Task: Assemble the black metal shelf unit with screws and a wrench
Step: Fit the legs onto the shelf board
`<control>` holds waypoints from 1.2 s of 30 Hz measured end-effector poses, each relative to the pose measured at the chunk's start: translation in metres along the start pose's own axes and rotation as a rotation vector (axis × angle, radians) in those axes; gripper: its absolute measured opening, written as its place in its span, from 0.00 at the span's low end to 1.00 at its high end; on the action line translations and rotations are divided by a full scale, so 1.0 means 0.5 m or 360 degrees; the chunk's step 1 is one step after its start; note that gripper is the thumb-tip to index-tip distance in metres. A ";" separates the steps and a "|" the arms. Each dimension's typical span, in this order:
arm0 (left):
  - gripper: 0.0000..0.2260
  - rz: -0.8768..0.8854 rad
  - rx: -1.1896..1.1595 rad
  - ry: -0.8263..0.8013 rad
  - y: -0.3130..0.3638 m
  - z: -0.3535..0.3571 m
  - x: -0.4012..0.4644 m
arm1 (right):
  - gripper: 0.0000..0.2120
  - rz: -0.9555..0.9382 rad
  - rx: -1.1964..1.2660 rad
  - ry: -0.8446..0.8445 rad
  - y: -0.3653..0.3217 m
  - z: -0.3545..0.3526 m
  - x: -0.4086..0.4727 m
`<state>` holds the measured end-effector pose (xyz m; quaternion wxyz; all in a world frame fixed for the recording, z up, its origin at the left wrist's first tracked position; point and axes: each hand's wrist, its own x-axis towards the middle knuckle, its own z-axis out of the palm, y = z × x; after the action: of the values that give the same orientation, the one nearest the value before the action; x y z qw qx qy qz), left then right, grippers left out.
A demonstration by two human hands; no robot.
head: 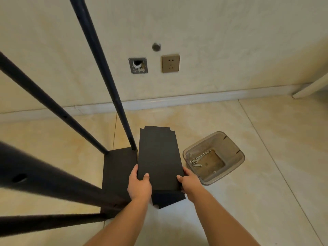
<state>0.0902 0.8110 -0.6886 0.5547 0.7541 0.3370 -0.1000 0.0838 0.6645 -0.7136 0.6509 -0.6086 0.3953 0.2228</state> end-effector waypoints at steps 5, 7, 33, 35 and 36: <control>0.23 0.0166 -0.0205 -0.0053 0.112 -0.036 -0.095 | 0.22 -0.0189 0.0265 -0.0043 -0.072 -0.044 -0.097; 0.22 0.0292 -0.0252 -0.0121 0.161 -0.053 -0.144 | 0.19 -0.0306 0.0362 -0.0074 -0.109 -0.072 -0.144; 0.38 0.1821 -0.0112 0.0093 0.492 -0.549 -0.462 | 0.13 -0.1204 0.0685 -0.0660 -0.429 0.061 -0.767; 0.35 0.1820 -0.0073 0.0188 0.487 -0.584 -0.443 | 0.13 -0.1200 0.0627 -0.0686 -0.435 0.108 -0.762; 0.34 0.1805 -0.0056 0.0240 0.481 -0.597 -0.435 | 0.13 -0.1195 0.0591 -0.0692 -0.438 0.130 -0.757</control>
<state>0.0091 0.9566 -0.2807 0.5086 0.8127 -0.0799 0.2731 0.0456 0.7650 -0.2847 0.8519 -0.5221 0.0355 0.0200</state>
